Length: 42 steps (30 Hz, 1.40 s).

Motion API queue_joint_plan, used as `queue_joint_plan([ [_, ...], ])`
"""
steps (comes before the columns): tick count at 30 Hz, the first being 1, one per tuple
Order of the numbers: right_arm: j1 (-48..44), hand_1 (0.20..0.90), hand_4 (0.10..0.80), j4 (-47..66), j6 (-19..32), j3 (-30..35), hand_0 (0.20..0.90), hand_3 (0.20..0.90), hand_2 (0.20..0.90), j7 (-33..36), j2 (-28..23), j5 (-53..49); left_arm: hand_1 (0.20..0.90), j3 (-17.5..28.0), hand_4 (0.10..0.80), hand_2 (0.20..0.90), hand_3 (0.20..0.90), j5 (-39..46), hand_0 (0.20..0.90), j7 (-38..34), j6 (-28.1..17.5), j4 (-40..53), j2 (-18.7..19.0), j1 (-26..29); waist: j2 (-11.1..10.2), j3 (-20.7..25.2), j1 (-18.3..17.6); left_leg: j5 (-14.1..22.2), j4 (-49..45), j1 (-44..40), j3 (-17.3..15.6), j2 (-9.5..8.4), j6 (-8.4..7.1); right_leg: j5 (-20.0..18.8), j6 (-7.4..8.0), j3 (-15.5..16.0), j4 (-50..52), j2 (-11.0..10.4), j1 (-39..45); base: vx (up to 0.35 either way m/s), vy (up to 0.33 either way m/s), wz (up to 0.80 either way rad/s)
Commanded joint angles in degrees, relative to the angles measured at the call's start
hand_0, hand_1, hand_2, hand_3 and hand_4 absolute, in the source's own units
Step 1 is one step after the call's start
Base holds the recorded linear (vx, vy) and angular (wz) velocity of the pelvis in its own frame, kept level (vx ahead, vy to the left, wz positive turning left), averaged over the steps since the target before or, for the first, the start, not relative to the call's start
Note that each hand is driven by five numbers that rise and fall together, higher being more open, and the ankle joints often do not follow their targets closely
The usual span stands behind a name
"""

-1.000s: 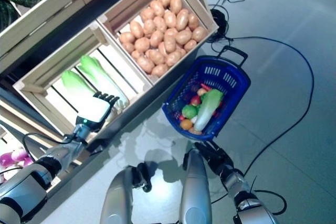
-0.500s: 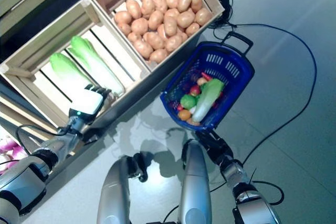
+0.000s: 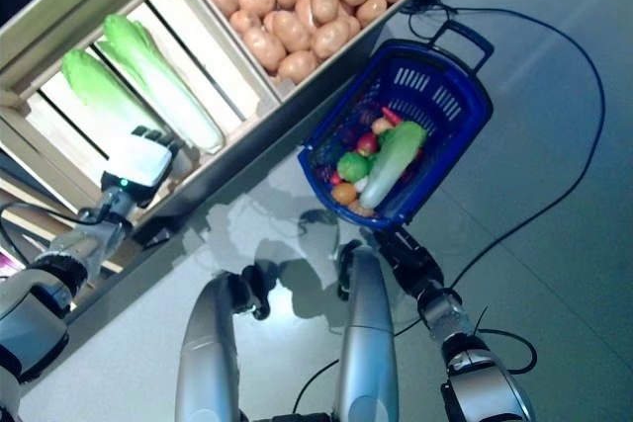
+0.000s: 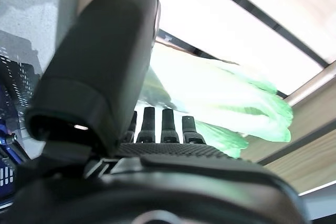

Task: Put vegetables into the basket

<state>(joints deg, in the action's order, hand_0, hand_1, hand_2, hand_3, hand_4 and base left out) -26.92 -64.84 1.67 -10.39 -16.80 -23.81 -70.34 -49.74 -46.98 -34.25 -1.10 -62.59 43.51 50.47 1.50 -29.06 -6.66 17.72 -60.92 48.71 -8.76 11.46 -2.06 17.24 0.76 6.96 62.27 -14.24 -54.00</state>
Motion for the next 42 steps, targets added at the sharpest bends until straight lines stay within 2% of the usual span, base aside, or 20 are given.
queue_joint_plan([
  [1,2.20,0.900,0.800,1.32,2.88,0.20,0.900,0.900,0.900,-0.04,-3.23,-4.25,0.900,0.62,0.800,0.900,0.900,0.79,0.900,3.19,5.04,-0.40,8.40,4.41,0.35,1.92,0.46,5.53,0.60,-2.41,-1.27,0.60,-0.84,-0.93,3.58,-1.50,-3.32,-2.24,5.20,0.000,0.000,0.00],
  [5,2.71,0.900,0.800,0.72,2.92,1.00,0.900,0.900,0.900,-1.01,-4.09,-4.97,0.900,-0.19,0.800,0.900,0.900,-0.11,0.900,6.77,5.11,-0.79,9.00,5.33,0.32,1.34,0.32,5.80,-0.34,-1.11,-1.21,0.80,-0.75,-1.03,3.71,-1.33,-2.55,-2.52,3.92,0.000,0.000,0.00],
  [11,3.11,0.900,0.800,0.52,2.76,1.53,0.900,0.900,0.900,-1.66,-5.28,-4.75,0.900,-1.38,0.800,0.900,0.900,-4.72,0.900,7.33,3.80,-0.92,9.93,6.84,0.29,0.52,0.12,6.19,-1.89,0.89,-1.13,1.32,-0.74,-0.97,3.84,-1.13,-1.31,-2.98,2.11,0.003,0.001,0.01],
  [15,3.52,0.900,0.800,0.41,2.62,2.10,0.900,0.900,0.900,-2.55,-6.45,-4.97,0.900,-3.21,0.800,0.900,0.900,-7.45,0.900,10.32,3.14,-0.34,11.14,8.64,0.44,-0.06,-0.13,6.51,-3.34,2.60,-0.79,1.69,-0.82,-0.99,3.97,-1.17,-0.24,-3.46,0.51,0.031,0.015,0.03],
  [21,4.43,0.900,0.800,0.80,3.20,3.12,0.900,0.900,0.900,-4.48,-8.47,-6.77,0.900,-4.86,0.800,0.900,0.900,-4.66,0.900,18.29,3.86,0.52,13.07,10.48,0.69,-0.71,-0.26,7.03,-6.00,6.79,-0.32,2.30,-0.73,-0.90,3.88,-1.36,1.43,-4.08,-3.35,0.007,0.008,0.01],
  [28,5.40,0.900,0.800,1.13,3.36,5.18,0.900,0.900,0.900,-4.74,-9.96,-9.48,0.900,-5.75,0.800,0.900,0.900,-1.64,0.900,22.17,4.81,0.86,13.98,10.06,0.56,-0.73,0.05,7.93,-8.21,9.18,0.00,2.66,-0.45,-0.48,3.89,-0.91,3.02,-5.03,-5.56,-0.003,-0.004,0.08],
  [29,5.35,0.900,0.800,1.13,3.36,5.27,0.900,0.900,0.900,-5.00,-10.12,-9.81,0.740,-5.68,0.693,0.740,0.740,-1.03,0.740,21.90,4.57,0.75,13.94,9.94,0.55,-0.73,0.15,8.05,-8.39,9.37,0.07,2.63,-0.36,-0.39,3.89,-0.84,3.17,-5.11,-5.75,-0.009,0.000,0.08],
  [30,5.34,0.900,0.800,1.17,3.34,5.31,0.900,0.900,0.900,-5.08,-10.18,-9.87,0.446,-5.68,0.497,0.446,0.446,-0.92,0.446,21.60,4.35,0.80,13.99,9.84,0.55,-0.73,0.17,8.07,-8.41,9.36,0.06,2.65,-0.36,-0.38,3.89,-0.78,3.20,-5.14,-5.76,-0.009,0.003,0.06],
  [31,5.41,0.900,0.800,1.79,3.26,5.48,0.900,0.900,0.900,-5.26,-10.46,-10.13,0.300,-5.48,0.400,0.300,0.300,-0.22,0.300,20.82,3.81,1.27,14.28,9.42,0.50,-0.73,0.27,8.13,-8.51,9.37,0.03,2.70,-0.43,-0.37,3.91,-0.59,3.22,-5.22,-5.77,-0.012,0.008,0.03],
  [36,5.06,0.900,0.800,3.66,2.94,5.67,0.900,0.900,0.900,-5.69,-11.12,-10.76,0.300,-4.89,0.400,0.300,0.300,1.48,0.300,18.44,1.74,2.76,15.31,9.55,0.45,-0.73,0.48,8.49,-9.03,9.21,-0.21,3.01,-0.40,-0.09,3.93,-0.18,3.49,-5.54,-5.42,-0.011,-0.004,-0.04],
  [42,4.10,0.900,0.800,4.04,2.40,5.60,0.900,0.900,0.900,-6.15,-9.66,-10.94,0.300,-4.45,0.400,0.300,0.300,1.91,0.300,16.04,-1.32,1.95,15.02,10.33,0.29,-0.70,0.56,8.05,-6.48,4.85,-1.33,3.08,-0.28,-0.58,4.21,0.48,1.14,-5.43,-1.19,-0.014,-0.013,0.02],
])
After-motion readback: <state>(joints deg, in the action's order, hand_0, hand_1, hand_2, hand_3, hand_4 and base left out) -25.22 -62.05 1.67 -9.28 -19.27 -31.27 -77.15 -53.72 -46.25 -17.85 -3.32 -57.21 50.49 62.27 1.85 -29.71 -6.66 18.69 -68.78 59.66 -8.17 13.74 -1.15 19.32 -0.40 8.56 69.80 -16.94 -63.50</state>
